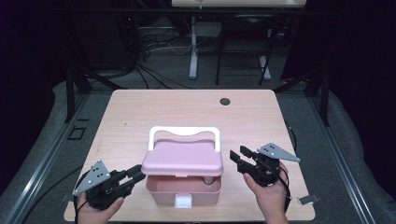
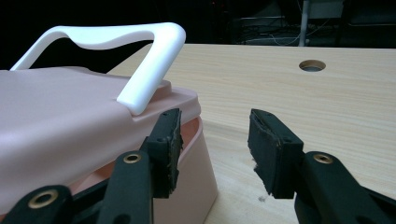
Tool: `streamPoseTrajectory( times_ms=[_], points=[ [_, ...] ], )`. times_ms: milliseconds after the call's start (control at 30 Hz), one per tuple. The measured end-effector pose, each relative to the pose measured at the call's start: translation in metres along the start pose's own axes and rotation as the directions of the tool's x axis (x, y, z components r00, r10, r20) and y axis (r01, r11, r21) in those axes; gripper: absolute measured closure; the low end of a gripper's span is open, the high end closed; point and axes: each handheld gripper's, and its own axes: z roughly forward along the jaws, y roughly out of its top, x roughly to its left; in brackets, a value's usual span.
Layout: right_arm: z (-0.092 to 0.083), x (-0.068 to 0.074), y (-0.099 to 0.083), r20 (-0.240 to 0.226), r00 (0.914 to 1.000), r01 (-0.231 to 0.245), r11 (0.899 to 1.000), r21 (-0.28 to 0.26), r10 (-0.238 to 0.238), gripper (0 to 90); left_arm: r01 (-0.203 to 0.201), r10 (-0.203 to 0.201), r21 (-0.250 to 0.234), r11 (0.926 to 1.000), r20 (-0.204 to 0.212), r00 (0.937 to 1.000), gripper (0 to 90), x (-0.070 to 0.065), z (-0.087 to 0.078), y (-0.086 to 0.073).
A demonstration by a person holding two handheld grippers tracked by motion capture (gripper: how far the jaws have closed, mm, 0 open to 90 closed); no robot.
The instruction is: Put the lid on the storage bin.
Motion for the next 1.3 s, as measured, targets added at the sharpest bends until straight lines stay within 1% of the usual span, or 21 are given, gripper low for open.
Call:
streamPoseTrajectory(
  times_ms=[200,233,467,567,667,700,867,933,1067,1100,1200,1300],
  points=[
    [0.000,0.000,-0.001,0.001,1.0000,0.001,1.000,0.008,-0.001,54.1,0.000,0.000,0.003,1.0000,-0.001,1.0000,71.4,0.000,0.000,-0.003],
    [0.000,0.000,-0.001,0.000,1.0000,0.002,1.000,0.007,-0.002,54.2,-0.001,0.001,0.010,0.9999,-0.002,1.0000,71.4,0.000,-0.001,-0.004],
    [0.002,-0.001,-0.004,-0.001,1.0000,-0.007,1.000,0.010,0.007,54.1,0.002,-0.002,0.007,1.0000,-0.002,1.0000,71.3,-0.001,0.000,-0.007],
    [0.003,-0.001,-0.005,0.001,1.0000,-0.005,1.000,0.011,0.005,54.1,0.001,-0.001,0.013,0.9999,-0.003,1.0000,71.4,-0.001,0.000,-0.009],
    [0.003,-0.001,-0.005,0.000,1.0000,-0.005,1.000,0.011,0.005,54.0,0.003,-0.003,0.009,1.0000,0.001,1.0000,71.3,-0.001,0.001,-0.012],
    [0.003,-0.001,-0.005,0.000,1.0000,-0.005,1.000,0.013,0.005,54.0,0.006,-0.006,0.017,0.9998,-0.004,1.0000,71.3,-0.002,0.000,-0.013],
    [0.004,-0.003,-0.006,0.002,1.0000,-0.009,1.000,0.019,0.009,53.9,0.006,-0.006,0.024,0.9997,-0.006,1.0000,71.3,-0.002,0.000,-0.017],
    [0.004,-0.003,-0.006,0.002,0.9999,-0.010,1.000,0.015,0.010,53.9,0.014,-0.014,0.018,0.9997,-0.005,0.9999,71.3,-0.002,0.001,-0.019],
    [0.004,-0.003,-0.007,0.000,0.9999,-0.013,1.000,0.017,0.013,53.8,0.009,-0.009,0.032,0.9995,-0.009,0.9999,71.4,-0.001,0.001,-0.021],
    [0.004,-0.003,-0.007,-0.001,0.9998,-0.020,1.000,0.020,0.020,53.8,0.012,-0.012,0.026,0.9996,-0.007,0.9999,71.4,-0.002,0.001,-0.021],
    [0.005,-0.003,-0.008,0.000,0.9998,-0.019,1.000,0.024,0.019,53.7,0.007,-0.006,0.037,0.9993,-0.010,0.9999,71.5,-0.002,0.001,-0.022],
    [0.006,-0.004,-0.009,0.001,0.9998,-0.021,0.999,0.028,0.021,53.6,0.011,-0.011,0.035,0.9993,-0.007,0.9999,71.6,-0.002,0.001,-0.024]
  ],
)
